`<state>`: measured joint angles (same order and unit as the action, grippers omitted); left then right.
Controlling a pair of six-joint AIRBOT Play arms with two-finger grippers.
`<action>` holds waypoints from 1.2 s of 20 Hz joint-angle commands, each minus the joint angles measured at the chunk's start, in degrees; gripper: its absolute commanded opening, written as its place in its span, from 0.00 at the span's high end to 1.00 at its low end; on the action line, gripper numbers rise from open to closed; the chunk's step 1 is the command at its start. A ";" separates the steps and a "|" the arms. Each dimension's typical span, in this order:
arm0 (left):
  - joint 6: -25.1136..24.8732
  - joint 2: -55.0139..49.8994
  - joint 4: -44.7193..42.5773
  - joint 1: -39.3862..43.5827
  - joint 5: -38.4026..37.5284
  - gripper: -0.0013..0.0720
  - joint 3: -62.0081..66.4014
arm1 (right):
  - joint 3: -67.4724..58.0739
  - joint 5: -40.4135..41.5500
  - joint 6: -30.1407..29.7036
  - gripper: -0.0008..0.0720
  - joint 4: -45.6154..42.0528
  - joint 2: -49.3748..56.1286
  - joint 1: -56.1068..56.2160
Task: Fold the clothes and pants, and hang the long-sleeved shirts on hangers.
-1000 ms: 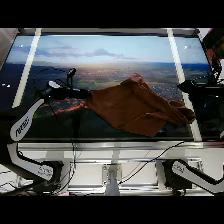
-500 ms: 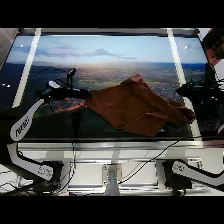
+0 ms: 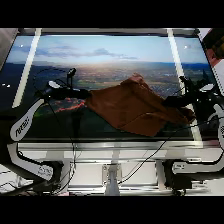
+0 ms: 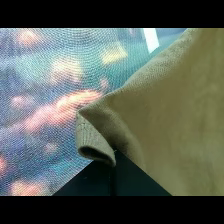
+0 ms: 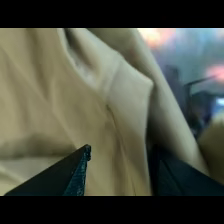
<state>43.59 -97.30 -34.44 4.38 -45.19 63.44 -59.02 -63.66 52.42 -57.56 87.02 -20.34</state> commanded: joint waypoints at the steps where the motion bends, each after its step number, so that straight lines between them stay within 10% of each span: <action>1: 0.00 0.02 -0.02 0.04 0.00 0.97 0.02 | -0.02 5.27 -0.68 0.34 1.03 1.36 2.40; 7: 0.00 0.02 -0.02 0.04 0.02 0.97 0.02 | -0.02 7.02 -1.44 0.34 5.79 1.36 2.78; 11: 0.02 0.02 0.00 0.04 0.00 0.97 0.04 | -0.02 0.74 -2.43 0.58 6.27 1.38 2.78; 14: 0.02 0.02 0.00 0.04 0.00 0.97 0.04 | -0.02 0.96 -2.49 0.97 6.45 1.36 2.78; 24: -1.03 9.05 0.00 -3.02 0.66 0.97 0.04 | -15.96 3.04 -3.69 0.97 6.56 -4.26 2.78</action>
<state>43.05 -92.31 -34.46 2.94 -45.34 63.44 -69.73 -61.80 48.84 -50.83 85.01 -17.61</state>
